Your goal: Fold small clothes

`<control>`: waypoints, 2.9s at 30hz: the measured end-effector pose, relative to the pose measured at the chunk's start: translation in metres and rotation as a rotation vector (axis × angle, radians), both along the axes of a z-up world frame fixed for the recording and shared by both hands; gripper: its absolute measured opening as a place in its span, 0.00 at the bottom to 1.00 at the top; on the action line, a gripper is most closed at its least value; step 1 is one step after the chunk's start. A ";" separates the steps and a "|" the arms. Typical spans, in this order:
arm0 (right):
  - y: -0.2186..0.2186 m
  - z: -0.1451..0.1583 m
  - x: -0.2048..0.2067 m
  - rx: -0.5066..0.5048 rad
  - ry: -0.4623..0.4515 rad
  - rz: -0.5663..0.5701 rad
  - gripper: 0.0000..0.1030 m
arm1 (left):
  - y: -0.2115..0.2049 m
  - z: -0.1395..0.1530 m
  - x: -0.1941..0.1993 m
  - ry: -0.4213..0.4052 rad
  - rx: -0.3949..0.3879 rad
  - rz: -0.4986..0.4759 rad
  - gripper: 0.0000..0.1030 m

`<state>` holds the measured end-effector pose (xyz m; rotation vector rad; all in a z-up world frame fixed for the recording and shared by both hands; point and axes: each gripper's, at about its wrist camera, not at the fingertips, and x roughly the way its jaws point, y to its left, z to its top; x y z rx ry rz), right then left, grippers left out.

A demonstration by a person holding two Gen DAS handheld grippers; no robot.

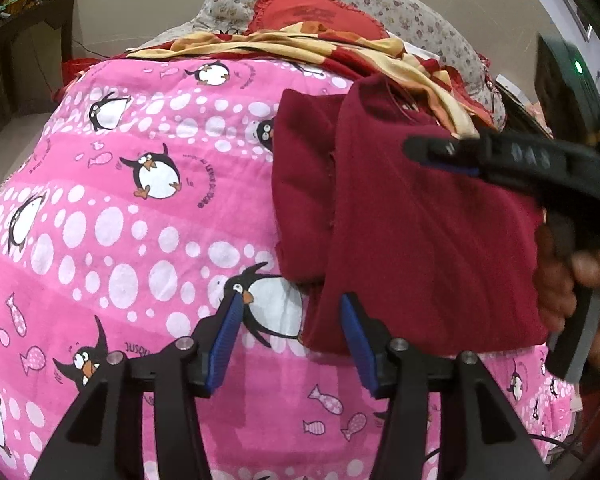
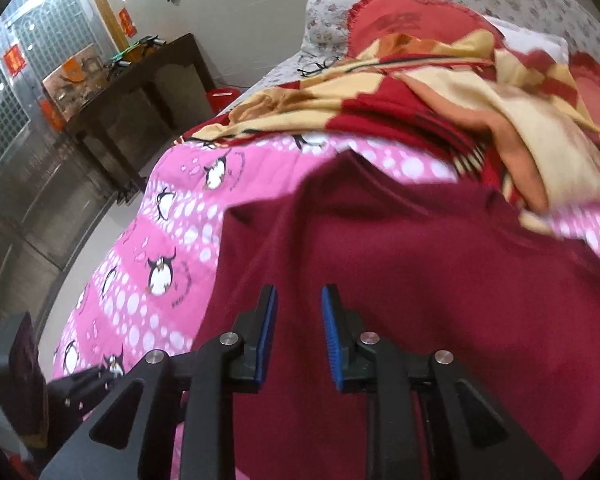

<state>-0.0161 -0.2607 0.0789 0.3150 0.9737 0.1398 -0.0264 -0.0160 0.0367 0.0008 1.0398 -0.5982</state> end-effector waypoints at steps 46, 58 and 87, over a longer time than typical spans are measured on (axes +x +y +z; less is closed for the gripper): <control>-0.013 -0.017 0.066 0.268 0.064 -0.073 0.73 | -0.016 -0.020 0.060 0.133 -0.342 0.012 0.90; -0.008 0.003 0.066 0.263 0.077 -0.034 0.78 | -0.042 0.012 0.031 -0.068 -0.318 -0.121 0.21; -0.003 -0.006 0.050 0.000 0.113 0.012 0.47 | -0.032 0.002 -0.003 -0.125 -0.105 -0.056 0.81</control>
